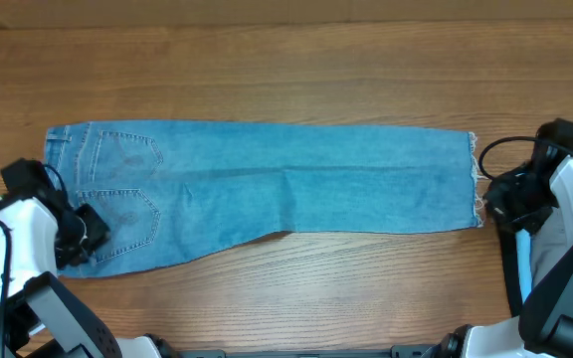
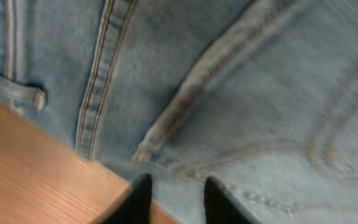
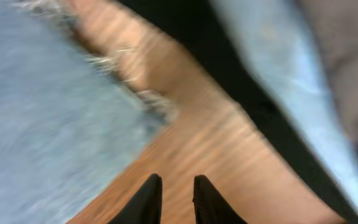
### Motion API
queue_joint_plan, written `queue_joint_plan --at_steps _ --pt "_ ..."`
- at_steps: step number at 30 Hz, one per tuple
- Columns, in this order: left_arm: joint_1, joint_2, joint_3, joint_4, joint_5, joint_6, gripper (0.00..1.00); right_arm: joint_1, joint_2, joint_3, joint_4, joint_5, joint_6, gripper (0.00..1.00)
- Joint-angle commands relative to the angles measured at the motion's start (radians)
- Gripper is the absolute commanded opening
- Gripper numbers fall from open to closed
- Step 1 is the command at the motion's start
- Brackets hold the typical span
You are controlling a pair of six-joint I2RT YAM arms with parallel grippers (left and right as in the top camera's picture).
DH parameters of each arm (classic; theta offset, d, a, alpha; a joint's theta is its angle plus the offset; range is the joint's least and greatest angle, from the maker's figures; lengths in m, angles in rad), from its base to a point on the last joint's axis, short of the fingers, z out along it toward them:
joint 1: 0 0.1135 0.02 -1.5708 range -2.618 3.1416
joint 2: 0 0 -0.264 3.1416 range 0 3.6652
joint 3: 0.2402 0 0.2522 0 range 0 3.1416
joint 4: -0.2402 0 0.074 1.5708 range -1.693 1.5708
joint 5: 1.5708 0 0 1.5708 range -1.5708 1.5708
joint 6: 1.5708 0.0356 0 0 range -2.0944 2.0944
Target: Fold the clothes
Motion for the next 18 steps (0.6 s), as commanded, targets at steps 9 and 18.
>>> queue_joint_plan --at_steps 9,18 --pt "0.08 0.14 -0.223 0.35 -0.048 -0.096 0.04 -0.001 -0.018 0.019 0.035 -0.249 -0.137 0.23" --pt "0.468 0.205 -0.173 0.227 -0.029 -0.197 0.04 0.0 -0.018 0.017 0.074 -0.265 -0.133 0.29"
